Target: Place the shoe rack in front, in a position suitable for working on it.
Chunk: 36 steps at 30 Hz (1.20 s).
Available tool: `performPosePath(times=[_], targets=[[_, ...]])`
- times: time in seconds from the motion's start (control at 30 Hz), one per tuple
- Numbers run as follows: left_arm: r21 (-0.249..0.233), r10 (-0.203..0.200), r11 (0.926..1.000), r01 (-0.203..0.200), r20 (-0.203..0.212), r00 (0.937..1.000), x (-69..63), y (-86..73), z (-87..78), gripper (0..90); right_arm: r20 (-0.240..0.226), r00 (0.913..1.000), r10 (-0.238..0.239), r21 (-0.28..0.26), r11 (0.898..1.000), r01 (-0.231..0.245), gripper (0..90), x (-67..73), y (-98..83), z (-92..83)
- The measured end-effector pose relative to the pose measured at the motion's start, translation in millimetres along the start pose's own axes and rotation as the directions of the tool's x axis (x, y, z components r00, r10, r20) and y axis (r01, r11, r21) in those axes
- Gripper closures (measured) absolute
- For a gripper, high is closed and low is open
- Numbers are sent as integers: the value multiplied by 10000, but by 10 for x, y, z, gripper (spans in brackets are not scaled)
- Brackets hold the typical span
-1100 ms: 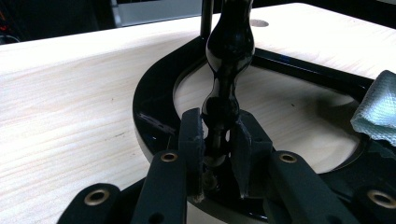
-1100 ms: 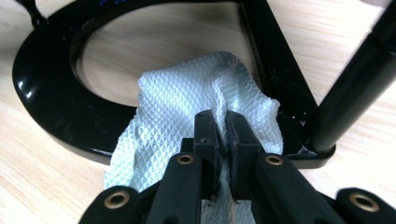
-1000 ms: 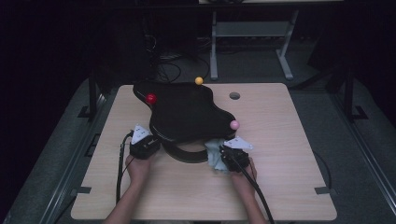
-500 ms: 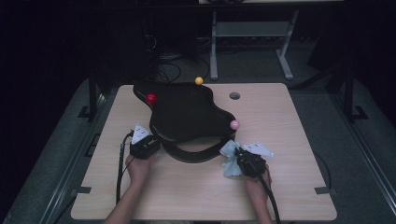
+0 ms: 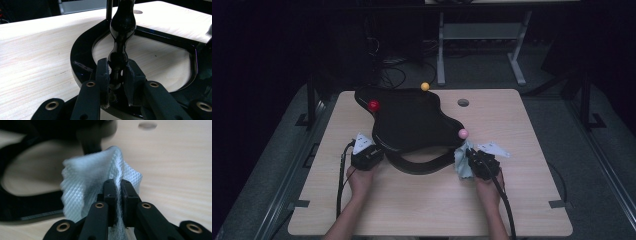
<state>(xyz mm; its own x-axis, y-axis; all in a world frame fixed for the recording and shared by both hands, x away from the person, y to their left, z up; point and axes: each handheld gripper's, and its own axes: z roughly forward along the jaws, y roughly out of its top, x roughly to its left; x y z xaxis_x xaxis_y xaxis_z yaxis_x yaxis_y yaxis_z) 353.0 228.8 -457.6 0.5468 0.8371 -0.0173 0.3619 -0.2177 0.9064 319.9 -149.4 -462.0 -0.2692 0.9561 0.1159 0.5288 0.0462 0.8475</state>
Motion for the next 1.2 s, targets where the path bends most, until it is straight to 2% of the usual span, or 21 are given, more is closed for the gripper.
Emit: performPosePath(times=[0.1,0.27,0.43,0.53,0.7,0.77,0.87,0.93,1.07,1.13,1.2], targets=[[-2,-2,10000,2,8,10000,1,0,1,751,68,9998,-189,380,9991,186,844,23,-57,89],[-11,6,10000,-6,-1,10000,0,0,3,752,65,9997,-231,-87,9997,232,845,24,39,-6],[-7,7,10000,-7,-10,10000,-2,1,3,752,99,9998,-186,71,9998,185,844,60,-33,49],[-17,17,10000,-17,-9,10000,-1,0,4,753,-67,9999,-85,149,9999,86,844,50,-54,34],[-18,30,10000,-30,-3,10000,2,1,4,753,-262,9995,-184,-395,9991,173,844,108,32,-110],[-15,30,10000,-30,-7,10000,1,1,4,753,-300,9993,-240,-412,9989,227,844,141,2,-103],[-13,33,10000,-33,-5,10000,2,1,4,752,-400,9990,-182,-119,9998,177,844,161,-64,-49],[-18,36,10000,-36,-11,10000,1,1,4,753,-578,9983,-62,-184,9998,51,844,173,-53,-69],[-9,44,10000,-44,7,10000,4,1,4,753,-815,9964,-231,-431,9989,197,844,257,28,-108],[-5,33,10000,-33,13,10000,3,2,5,752,-776,9966,-282,-300,9992,259,844,263,17,-56],[-3,31,10000,-31,19,10000,4,2,5,752,-719,9969,-312,92,9994,320,844,255,-32,19]])
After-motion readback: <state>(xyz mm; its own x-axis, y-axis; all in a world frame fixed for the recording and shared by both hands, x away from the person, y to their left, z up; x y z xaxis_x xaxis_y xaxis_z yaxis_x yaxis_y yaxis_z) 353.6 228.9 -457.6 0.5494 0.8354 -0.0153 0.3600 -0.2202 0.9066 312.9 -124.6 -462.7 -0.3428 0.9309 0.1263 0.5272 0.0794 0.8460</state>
